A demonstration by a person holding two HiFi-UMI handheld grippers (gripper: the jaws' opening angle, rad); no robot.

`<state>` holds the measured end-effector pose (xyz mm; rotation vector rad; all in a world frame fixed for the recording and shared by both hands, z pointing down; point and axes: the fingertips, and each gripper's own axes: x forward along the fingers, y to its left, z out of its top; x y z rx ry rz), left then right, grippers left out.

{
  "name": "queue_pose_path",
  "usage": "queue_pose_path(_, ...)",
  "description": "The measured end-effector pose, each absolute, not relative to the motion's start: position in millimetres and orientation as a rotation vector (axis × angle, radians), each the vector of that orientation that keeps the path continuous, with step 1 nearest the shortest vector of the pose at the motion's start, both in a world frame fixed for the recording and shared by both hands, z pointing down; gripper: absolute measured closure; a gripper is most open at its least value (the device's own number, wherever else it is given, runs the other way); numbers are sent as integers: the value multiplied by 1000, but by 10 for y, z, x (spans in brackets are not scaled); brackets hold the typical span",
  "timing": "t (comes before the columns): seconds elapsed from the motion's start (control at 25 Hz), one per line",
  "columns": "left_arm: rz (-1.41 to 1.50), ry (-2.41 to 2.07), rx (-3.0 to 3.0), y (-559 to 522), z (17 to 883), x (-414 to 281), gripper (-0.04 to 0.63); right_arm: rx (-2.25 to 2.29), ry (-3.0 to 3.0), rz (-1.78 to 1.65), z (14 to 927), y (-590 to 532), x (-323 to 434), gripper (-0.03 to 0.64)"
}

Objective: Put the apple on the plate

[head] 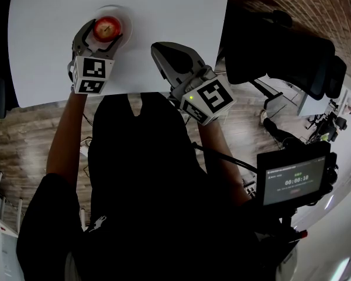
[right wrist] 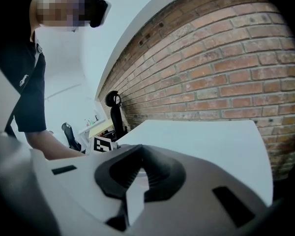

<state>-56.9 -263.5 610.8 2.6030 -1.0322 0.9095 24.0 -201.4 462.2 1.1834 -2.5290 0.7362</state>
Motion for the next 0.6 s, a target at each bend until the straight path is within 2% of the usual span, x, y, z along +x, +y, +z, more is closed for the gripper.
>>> queue_pose_path(0.6, 935, -1033, 2596, -2627, 6109, -629, 210, 1173, -2536, 736, 4613, -2014, 230, 614)
